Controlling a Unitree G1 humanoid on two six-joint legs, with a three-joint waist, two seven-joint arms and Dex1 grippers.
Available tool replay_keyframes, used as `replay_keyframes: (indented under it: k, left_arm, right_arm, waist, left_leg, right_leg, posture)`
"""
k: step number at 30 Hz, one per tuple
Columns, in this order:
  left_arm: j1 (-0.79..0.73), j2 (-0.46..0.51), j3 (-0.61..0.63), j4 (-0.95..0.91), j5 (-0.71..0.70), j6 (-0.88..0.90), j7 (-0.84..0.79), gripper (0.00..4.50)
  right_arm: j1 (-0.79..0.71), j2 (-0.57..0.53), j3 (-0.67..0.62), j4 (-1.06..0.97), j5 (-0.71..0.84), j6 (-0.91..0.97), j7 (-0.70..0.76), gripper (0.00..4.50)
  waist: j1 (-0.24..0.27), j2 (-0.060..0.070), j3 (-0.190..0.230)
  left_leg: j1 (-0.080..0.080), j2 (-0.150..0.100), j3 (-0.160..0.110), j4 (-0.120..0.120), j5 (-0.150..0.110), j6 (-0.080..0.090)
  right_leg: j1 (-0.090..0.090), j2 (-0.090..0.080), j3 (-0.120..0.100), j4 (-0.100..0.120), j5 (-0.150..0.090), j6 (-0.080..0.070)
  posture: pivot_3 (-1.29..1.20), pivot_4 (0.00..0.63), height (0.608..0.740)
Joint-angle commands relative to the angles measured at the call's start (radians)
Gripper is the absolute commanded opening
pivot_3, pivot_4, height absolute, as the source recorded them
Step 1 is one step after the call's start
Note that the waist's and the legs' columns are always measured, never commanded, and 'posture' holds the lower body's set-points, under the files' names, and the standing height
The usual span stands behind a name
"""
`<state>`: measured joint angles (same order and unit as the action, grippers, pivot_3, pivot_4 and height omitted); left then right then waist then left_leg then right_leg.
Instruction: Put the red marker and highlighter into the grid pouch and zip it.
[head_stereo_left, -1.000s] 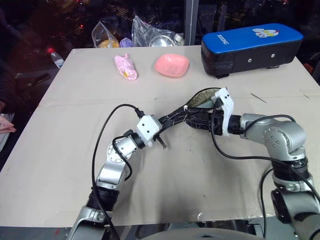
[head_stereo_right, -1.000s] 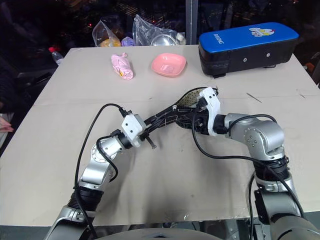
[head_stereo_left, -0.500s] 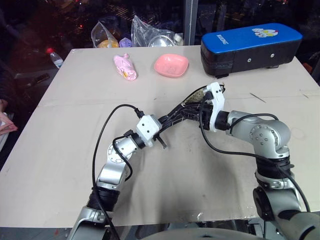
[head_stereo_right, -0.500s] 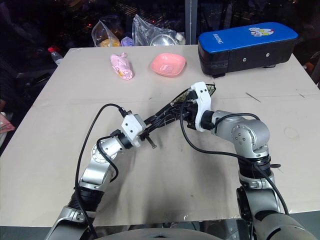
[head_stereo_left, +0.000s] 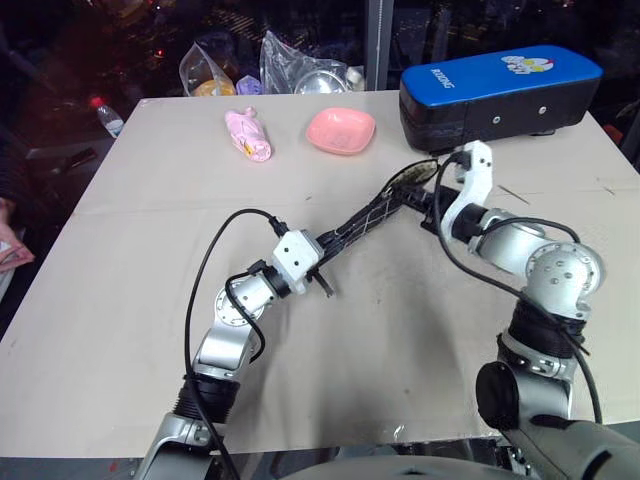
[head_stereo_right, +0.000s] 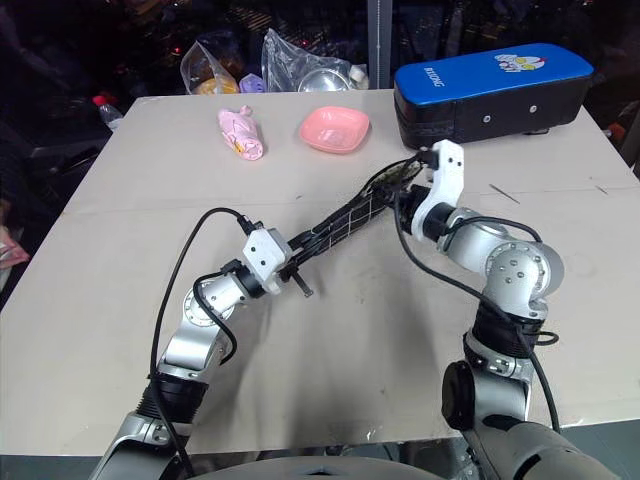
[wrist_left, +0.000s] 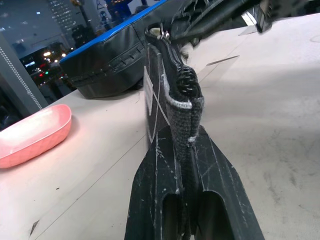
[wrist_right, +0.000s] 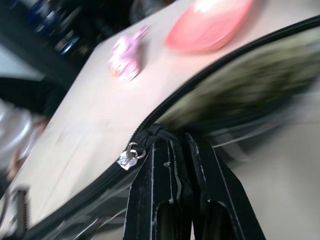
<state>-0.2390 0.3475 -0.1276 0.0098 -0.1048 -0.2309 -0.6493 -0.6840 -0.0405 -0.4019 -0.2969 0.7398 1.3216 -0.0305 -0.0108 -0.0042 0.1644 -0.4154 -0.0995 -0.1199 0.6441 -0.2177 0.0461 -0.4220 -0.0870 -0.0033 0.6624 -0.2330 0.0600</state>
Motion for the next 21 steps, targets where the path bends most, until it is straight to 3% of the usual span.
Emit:
replay_keyframes:
  k: [1,10,16,18,21]
  left_arm:
    - [-0.004,0.009,0.011,-0.009,0.0,-0.012,0.0,0.0]
    - [-0.005,0.013,0.012,-0.005,0.002,-0.015,-0.004,0.0]
    - [-0.005,0.018,0.019,-0.004,0.009,-0.015,0.006,0.0]
    - [-0.007,0.023,0.024,0.0,0.017,-0.017,0.014,0.0]
    - [-0.014,0.042,0.036,0.015,0.027,-0.028,0.018,0.0]
  right_arm:
    - [-0.036,-0.039,-0.073,0.025,-0.05,-0.101,-0.065,0.09]
    - [-0.078,-0.017,-0.142,0.109,-0.098,-0.265,-0.205,0.09]
    - [-0.011,-0.109,-0.034,0.055,0.028,-0.113,-0.013,0.09]
    - [0.041,-0.206,0.045,0.02,0.06,-0.059,0.105,0.86]
    - [0.13,-0.376,0.172,0.003,-0.006,-0.124,0.252,2.16]
  waist:
    - [0.0,0.0,0.0]
    - [-0.006,0.0,0.0]
    - [-0.004,0.0,0.0]
    - [-0.004,0.0,0.0]
    - [-0.004,0.0,0.0]
  left_leg:
    - [0.0,0.0,0.0,0.0,0.0,0.0]
    - [0.001,0.0,0.003,-0.003,0.0,-0.001]
    - [0.001,0.0,0.003,-0.003,0.0,0.0]
    - [0.001,0.0,0.003,-0.003,0.0,0.0]
    - [0.001,0.0,0.003,-0.003,0.0,0.001]
  right_leg:
    - [0.0,0.0,0.0,0.0,0.0,0.0]
    - [-0.001,0.0,0.001,0.0,0.0,0.0]
    - [-0.001,0.0,0.002,0.0,0.0,0.0]
    - [-0.001,0.0,0.002,0.0,0.0,0.0]
    - [-0.001,0.0,0.001,0.0,0.0,0.0]
  posture:
    - [0.0,0.15,0.734]
    - [0.0,0.15,0.734]
    - [0.0,0.15,0.734]
    - [0.0,0.15,0.734]
    - [0.0,0.15,0.734]
